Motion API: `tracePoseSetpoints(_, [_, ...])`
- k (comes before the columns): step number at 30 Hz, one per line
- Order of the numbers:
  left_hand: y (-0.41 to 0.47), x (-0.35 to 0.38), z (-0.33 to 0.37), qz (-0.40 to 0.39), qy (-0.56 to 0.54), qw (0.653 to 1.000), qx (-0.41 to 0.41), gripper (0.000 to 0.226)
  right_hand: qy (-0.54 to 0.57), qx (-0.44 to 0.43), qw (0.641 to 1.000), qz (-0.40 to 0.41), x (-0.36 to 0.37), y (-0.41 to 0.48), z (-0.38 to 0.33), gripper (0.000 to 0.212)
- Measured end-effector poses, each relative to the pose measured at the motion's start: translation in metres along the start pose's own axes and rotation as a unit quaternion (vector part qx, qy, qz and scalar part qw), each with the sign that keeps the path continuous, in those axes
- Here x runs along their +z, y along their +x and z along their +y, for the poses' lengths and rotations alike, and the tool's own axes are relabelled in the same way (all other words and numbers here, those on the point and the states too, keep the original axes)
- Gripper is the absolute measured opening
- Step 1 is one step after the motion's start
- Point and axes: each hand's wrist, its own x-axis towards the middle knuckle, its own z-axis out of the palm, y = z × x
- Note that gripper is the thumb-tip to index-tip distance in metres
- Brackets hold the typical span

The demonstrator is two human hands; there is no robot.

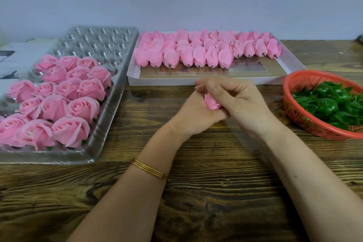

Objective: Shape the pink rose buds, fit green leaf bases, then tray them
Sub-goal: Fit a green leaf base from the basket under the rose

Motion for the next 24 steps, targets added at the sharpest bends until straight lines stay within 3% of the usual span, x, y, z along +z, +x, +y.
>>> tracePoseSetpoints(2, [-0.001, 0.001, 0.001, -0.003, -0.035, 0.999, -0.023, 0.044, -0.007, -0.002, 1.0, -0.012, 0.001, 0.0, 0.0, 0.036])
tracePoseSetpoints(6, [-0.002, 0.001, 0.003, 0.001, -0.084, 0.995, -0.061, 0.021, 0.002, 0.004, 0.999, -0.048, 0.001, -0.001, 0.002, 0.036])
tracePoseSetpoints(11, [-0.003, 0.0, 0.003, -0.007, -0.07, 0.995, -0.077, 0.016, 0.004, 0.041, 0.993, -0.114, -0.004, -0.001, 0.006, 0.036])
tracePoseSetpoints(18, [-0.004, -0.003, 0.004, -0.025, -0.081, 0.994, -0.063, 0.005, -0.062, 0.065, 0.989, -0.119, -0.005, -0.001, 0.01, 0.046])
tracePoseSetpoints(22, [-0.003, -0.004, 0.001, -0.015, -0.078, 0.995, -0.059, 0.022, -0.052, 0.085, 0.99, -0.1, -0.006, -0.001, 0.012, 0.051])
tracePoseSetpoints(24, [-0.002, -0.005, -0.002, 0.003, -0.088, 0.994, -0.062, 0.034, 0.031, 0.111, 0.991, -0.067, -0.004, -0.001, 0.011, 0.053])
